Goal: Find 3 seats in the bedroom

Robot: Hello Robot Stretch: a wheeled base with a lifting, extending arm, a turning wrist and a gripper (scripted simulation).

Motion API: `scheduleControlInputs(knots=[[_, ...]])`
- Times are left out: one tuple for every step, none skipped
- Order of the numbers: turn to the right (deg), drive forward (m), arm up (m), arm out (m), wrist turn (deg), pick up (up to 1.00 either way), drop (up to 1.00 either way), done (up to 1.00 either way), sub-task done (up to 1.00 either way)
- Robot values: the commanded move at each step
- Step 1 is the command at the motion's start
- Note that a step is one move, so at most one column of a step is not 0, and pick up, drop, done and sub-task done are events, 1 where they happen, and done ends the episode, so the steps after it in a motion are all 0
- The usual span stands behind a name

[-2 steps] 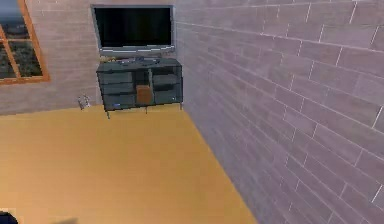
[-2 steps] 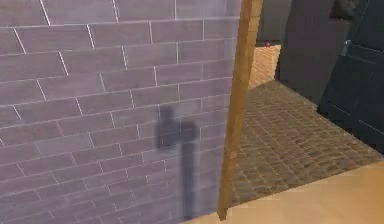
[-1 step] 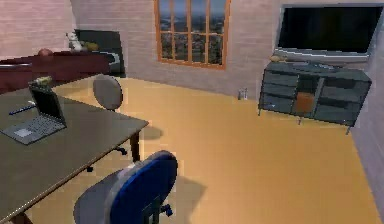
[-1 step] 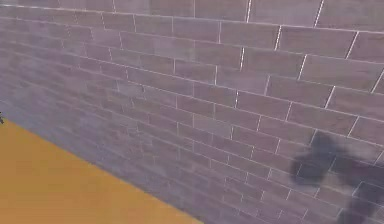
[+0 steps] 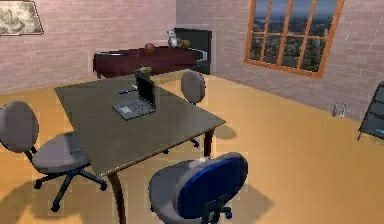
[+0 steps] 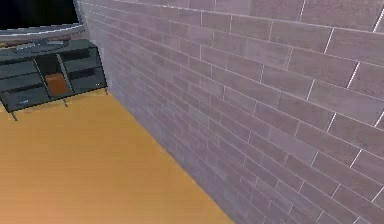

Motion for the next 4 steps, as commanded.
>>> scheduleControlInputs(knots=[[0.0,0.00,0.00,0.00,0.0,0.00,0.00,0.00,1.00],[-45.0,0.00,0.00,0.00,0.0,0.00,0.00,0.00,0.00],[-36.0,0.00,0.00,0.00,0.0,0.00,0.00,0.00,0.00],[0.0,0.20,0.00,0.00,0.0,0.00,0.00,0.00,0.00]])
